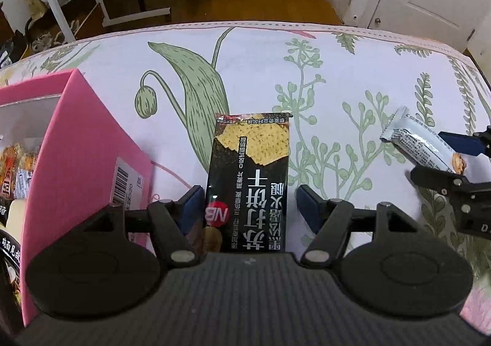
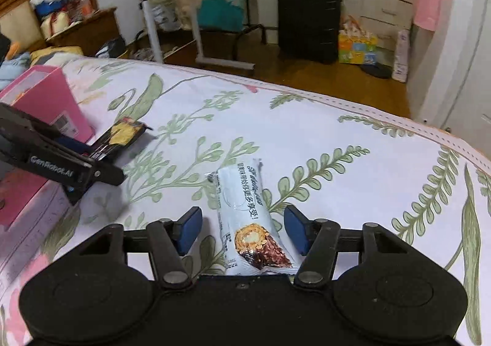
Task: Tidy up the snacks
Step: 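Grasp the black NB cracker packet with the left tool while the right tool grasps the white bar, then carry both snacks into the pink box and open both tools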
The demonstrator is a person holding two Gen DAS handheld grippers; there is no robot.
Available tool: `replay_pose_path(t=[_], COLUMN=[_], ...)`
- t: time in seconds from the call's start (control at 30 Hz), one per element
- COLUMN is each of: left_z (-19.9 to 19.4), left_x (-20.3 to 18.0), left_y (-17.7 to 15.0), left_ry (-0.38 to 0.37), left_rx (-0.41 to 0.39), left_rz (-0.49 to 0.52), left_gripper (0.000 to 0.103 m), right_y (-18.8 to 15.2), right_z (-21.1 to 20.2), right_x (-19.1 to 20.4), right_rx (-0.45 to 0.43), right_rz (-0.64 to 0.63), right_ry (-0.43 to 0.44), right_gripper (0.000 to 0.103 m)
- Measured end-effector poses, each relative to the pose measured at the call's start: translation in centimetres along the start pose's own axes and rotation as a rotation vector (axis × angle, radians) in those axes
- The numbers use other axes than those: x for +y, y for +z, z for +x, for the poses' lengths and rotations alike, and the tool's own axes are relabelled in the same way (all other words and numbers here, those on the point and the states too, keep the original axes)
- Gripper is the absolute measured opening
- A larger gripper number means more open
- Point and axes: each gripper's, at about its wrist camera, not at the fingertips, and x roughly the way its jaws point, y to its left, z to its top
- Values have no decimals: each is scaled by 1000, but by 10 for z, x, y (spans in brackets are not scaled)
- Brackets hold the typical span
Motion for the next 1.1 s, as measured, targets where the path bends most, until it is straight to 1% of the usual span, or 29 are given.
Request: replay_pose_path(t=[0.03, 0.07, 0.13, 0.2, 0.27, 0.33, 0.47, 0.53, 0.6, 0.67, 0.73, 0.83, 0.97, 1.07, 1.1], left_z=[-2, -5, -11, -18, -24, -34, -53, -62, -72, -83, -93, -109, -129, -143, -147], left_x=[-1, -3, -3, -3, -6, -5, -2, -1, -3, -4, -4, -3, 4, 10, 13], left_y=[-1, -2, -4, -7, -11, -16, -26, -33, -41, -49, -58, -72, -87, -95, -97], left_ry=[-4, -8, -26, -59, -71, -87, -136, -149, -133, -136, -144, -159, -187, -227, -237], left_rx=[-4, -8, -1, 10, 2, -1, 30, 46, 52, 52, 59, 71, 85, 92, 93], left_rz=[7, 21, 30, 27, 38, 45, 46, 52, 79, 102, 111, 127, 141, 141, 138], left_gripper=[55, 48, 47, 46, 46, 46, 46, 46, 46, 46, 46, 46, 46, 46, 46], right_y=[-2, -4, -7, -8, -10, -15, -26, -32, -37, -44, -51, -61, -66, -63, -62], right_z=[-1, -3, -6, -11, -20, -32, -53, -59, -62, -67, -74, -90, -114, -136, -142], right_x=[0, 0, 4, 8, 10, 14, 26, 34, 42, 51, 62, 79, 105, 130, 134], right_rx=[-13, -19, -19, -12, -12, -30, -45, -24, 11, 50, 79, 92, 103, 110, 109], right_rz=[15, 25, 22, 43, 102, 159, 246, 272, 295, 323, 333, 337, 310, 227, 219], right_ry=[-1, -4, -32, -66, -86, -84, -66, -55, -46, -7, 29, 66, 72, 41, 43], right_gripper=[64, 61, 39, 38, 36, 36, 36, 36, 36, 36, 36, 36, 36, 36, 36])
